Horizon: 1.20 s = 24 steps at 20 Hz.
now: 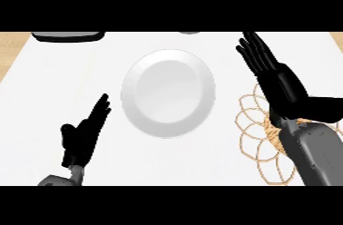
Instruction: Pick the croissant from the placemat and place it in the plate
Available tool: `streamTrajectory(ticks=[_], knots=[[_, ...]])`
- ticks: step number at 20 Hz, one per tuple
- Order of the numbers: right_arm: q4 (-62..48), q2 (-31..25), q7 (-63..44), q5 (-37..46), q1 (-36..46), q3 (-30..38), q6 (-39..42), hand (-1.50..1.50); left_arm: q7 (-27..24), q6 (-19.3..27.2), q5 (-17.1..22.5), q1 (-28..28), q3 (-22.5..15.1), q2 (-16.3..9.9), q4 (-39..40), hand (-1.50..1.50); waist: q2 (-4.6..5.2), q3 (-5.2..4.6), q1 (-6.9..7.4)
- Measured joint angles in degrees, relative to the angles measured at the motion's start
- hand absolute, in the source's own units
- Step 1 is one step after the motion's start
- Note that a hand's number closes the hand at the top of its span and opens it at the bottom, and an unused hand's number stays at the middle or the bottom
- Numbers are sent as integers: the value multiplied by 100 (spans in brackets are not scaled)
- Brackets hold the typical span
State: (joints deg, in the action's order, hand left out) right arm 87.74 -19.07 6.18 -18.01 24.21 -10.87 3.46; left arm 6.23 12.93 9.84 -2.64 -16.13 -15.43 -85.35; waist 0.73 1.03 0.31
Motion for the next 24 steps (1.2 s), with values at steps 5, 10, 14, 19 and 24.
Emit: streamTrajectory(ticks=[5, 10, 14, 19, 24], knots=[[-119, -13, 55, 174, -155, -163, 270, 150, -137, -122, -95, -503, 442, -387, -282, 0, -60, -73, -15], [-446, -1072, -382, 1871, -306, -580, -127, 150, -251, -206, -108, -861, 709, -663, -489, 0, -126, -157, -131], [-659, -499, -228, 2396, -1045, -583, -1362, -150, -261, -474, 104, -966, 972, -910, -629, 0, -100, -117, -118], [-338, -34, 793, 2186, -1991, -279, -2009, -150, -175, -621, 181, -1043, 1160, -1021, -731, 0, -90, -100, -117], [643, -401, 829, 2189, -2560, 125, -2077, -150, -135, -745, 149, -1169, 1270, -982, -653, 0, -90, -104, -120]])
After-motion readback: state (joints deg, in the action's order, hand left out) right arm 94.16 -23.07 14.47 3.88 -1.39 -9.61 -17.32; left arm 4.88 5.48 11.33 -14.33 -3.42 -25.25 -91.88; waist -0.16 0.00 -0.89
